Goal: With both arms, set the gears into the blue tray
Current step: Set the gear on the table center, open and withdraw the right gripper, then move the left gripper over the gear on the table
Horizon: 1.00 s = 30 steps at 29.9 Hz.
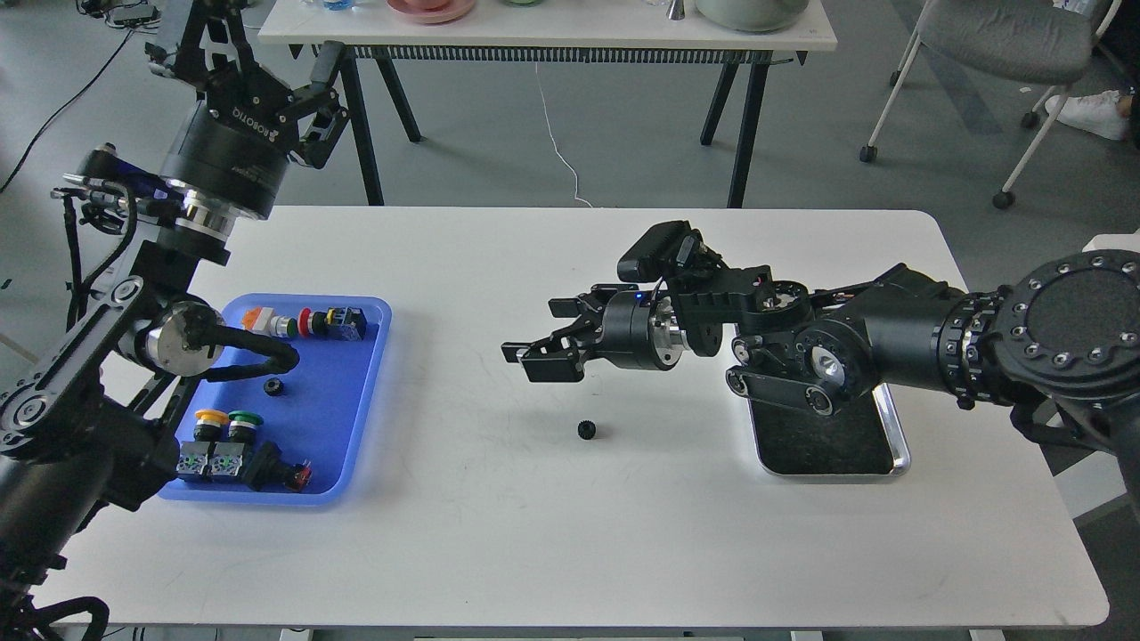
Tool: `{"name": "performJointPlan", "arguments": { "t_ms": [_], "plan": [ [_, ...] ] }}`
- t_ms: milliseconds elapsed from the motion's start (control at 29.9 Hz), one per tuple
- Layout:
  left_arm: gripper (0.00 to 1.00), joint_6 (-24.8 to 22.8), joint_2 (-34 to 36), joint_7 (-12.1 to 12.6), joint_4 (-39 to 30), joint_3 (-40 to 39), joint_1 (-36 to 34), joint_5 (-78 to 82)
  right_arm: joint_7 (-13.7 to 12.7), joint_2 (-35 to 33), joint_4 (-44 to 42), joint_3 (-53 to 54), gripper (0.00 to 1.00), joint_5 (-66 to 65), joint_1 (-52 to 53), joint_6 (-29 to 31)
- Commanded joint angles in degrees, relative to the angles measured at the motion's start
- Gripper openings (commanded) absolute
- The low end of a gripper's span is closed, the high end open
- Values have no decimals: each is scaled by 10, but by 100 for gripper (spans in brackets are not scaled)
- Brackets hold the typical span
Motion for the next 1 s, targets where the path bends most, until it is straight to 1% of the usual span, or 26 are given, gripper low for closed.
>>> {"name": "performJointPlan", "arguments": {
  "t_ms": [0,67,167,201,301,401,502,568,702,836,970],
  "plan": [
    [100,-6,1,-6,-3,5,0,5,0,-56,1,84,96,114,-50,33],
    [100,-18,1,-6,-5,9,0,9,0,-96,2,141,96,160,-78,46],
    [100,-36,1,-7,-13,16,0,58,0,-147,2,227,96,220,-133,90],
    [100,-39,1,-12,-19,20,0,86,0,-162,1,256,96,240,-149,106],
    [100,-47,1,-38,-32,53,-3,202,0,-208,1,357,96,327,-207,165],
    [100,-47,2,-38,-42,104,-13,322,0,-238,-5,457,96,404,-272,220],
    [100,-46,3,-38,-42,155,-33,449,0,-260,-8,533,96,449,-334,260],
    [100,-46,3,-38,-41,195,-50,531,0,-271,-8,571,96,473,-373,286],
    [100,-43,4,-38,-37,285,-98,692,0,-310,-8,621,96,507,-440,361],
    [100,-43,2,-38,-24,350,-154,850,0,-339,-7,631,96,530,-485,369],
    [100,-34,-15,-38,30,427,-215,860,0,-352,-5,633,96,539,-506,369]
  ]
}}
